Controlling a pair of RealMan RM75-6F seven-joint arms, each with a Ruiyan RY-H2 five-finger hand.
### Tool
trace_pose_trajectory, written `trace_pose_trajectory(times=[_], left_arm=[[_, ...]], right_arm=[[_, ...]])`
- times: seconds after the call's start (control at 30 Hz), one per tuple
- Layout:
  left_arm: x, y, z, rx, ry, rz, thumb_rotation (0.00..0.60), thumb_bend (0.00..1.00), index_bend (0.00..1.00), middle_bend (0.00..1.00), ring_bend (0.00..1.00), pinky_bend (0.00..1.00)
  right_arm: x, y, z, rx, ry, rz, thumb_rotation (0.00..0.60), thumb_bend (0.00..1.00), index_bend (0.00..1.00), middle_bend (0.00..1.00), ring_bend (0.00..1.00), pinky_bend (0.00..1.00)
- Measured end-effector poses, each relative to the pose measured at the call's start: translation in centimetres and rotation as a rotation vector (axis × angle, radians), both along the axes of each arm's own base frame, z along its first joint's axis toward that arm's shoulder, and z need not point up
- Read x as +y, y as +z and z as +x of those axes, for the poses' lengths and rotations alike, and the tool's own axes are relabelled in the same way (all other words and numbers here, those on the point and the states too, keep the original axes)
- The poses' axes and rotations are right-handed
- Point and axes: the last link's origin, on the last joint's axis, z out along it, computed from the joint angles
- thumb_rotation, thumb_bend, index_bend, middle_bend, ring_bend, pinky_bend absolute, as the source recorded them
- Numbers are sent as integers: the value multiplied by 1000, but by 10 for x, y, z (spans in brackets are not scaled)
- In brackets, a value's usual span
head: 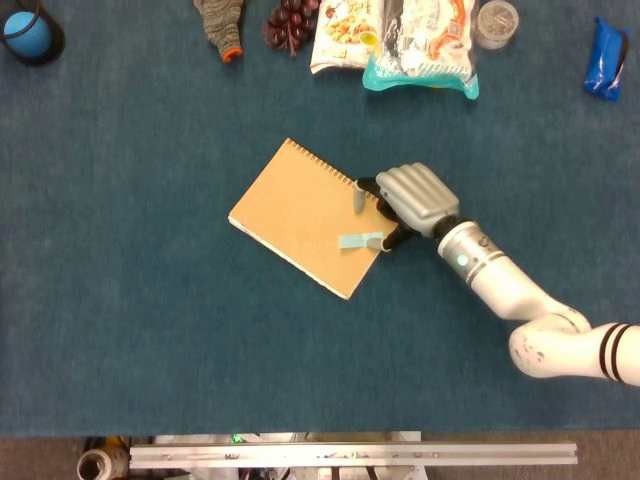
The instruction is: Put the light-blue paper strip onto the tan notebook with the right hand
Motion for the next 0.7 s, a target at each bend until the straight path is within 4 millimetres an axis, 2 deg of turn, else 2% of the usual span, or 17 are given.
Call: trace_pose_trajectory(times=[0.47, 0.7], left_arm=[[0, 1, 0, 0, 3, 5, 600, 260, 184, 276, 270, 227], [0, 0, 0, 0, 1, 3, 600, 260, 184, 276, 270, 227]], right_arm=[[-9, -2, 5, 3, 3, -19, 600, 75, 476, 1000, 1000, 1000], [-11, 1, 1, 10, -3, -25, 600, 75, 476, 1000, 1000, 1000]])
